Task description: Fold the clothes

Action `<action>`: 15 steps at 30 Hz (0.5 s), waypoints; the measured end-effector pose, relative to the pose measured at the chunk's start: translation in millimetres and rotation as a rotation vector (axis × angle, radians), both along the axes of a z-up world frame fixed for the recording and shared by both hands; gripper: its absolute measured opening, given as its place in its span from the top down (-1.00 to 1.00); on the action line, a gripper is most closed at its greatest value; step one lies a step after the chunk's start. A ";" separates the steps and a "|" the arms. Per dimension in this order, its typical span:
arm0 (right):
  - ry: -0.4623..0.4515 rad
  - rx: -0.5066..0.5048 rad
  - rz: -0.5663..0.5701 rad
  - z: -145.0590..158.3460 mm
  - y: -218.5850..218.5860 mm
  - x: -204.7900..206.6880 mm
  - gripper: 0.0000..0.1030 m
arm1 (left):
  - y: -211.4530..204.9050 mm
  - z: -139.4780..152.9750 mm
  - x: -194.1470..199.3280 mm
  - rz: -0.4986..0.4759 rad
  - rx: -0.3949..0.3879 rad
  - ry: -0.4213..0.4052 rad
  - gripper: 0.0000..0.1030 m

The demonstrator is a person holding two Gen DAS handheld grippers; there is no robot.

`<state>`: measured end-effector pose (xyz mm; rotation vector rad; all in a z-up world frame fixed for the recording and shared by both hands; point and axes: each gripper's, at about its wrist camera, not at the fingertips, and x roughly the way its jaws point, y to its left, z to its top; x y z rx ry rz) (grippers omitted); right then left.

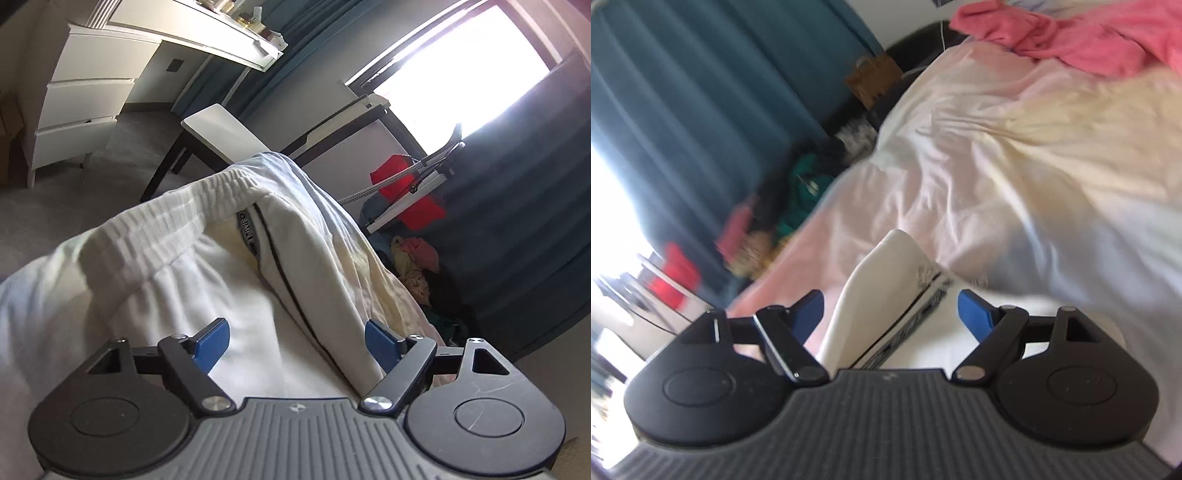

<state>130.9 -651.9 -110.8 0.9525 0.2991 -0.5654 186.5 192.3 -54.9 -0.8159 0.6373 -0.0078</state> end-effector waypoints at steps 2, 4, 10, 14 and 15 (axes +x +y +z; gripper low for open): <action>-0.082 0.109 -0.090 -15.6 13.0 -30.4 -0.62 | 3.9 -2.7 -23.0 0.022 -0.036 0.018 -0.60; -0.154 0.212 -0.167 -31.5 26.5 -57.0 -0.62 | 9.8 -5.5 -40.6 0.033 -0.062 0.027 -0.60; -0.180 0.356 -0.192 -71.1 56.4 -84.5 -0.61 | 25.7 -26.3 -60.4 0.033 -0.097 0.089 -0.63; -0.182 0.396 -0.100 -87.1 58.4 -74.0 -0.60 | 31.2 -47.6 -51.8 0.053 -0.141 0.107 -0.64; -0.178 0.373 -0.074 -87.3 57.9 -70.8 -0.60 | 32.9 -53.1 -48.0 0.056 -0.155 0.113 -0.64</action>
